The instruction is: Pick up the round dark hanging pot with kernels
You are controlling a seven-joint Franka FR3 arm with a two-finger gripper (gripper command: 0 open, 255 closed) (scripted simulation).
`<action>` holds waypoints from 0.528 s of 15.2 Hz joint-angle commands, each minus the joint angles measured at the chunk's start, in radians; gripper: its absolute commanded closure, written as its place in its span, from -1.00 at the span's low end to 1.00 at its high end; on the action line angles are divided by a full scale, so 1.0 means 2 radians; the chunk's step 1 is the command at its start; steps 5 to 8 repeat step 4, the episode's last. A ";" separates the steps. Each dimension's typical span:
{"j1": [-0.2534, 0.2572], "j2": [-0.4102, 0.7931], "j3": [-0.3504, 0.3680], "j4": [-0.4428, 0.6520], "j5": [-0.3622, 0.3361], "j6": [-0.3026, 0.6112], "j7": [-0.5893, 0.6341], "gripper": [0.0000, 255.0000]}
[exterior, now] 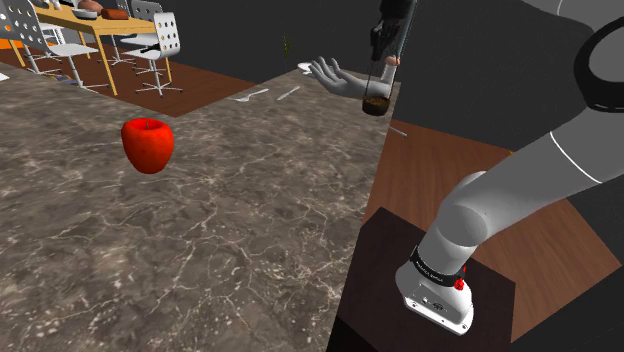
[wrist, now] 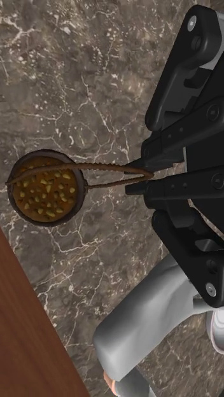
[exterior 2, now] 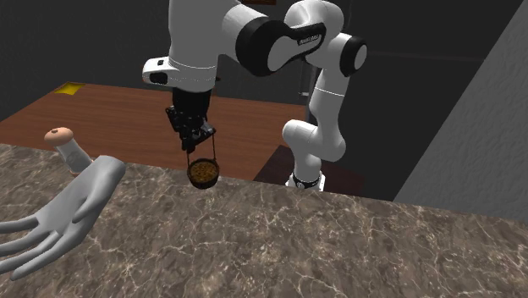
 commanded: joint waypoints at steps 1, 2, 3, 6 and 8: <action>0.001 0.005 0.001 0.020 0.001 -0.015 -0.002 1.00; 0.001 0.008 0.001 0.030 0.002 -0.021 -0.003 1.00; 0.001 0.009 0.001 0.031 0.002 -0.022 -0.003 1.00; 0.001 0.009 0.001 0.031 0.002 -0.022 -0.003 1.00; 0.001 0.009 0.001 0.031 0.002 -0.022 -0.003 1.00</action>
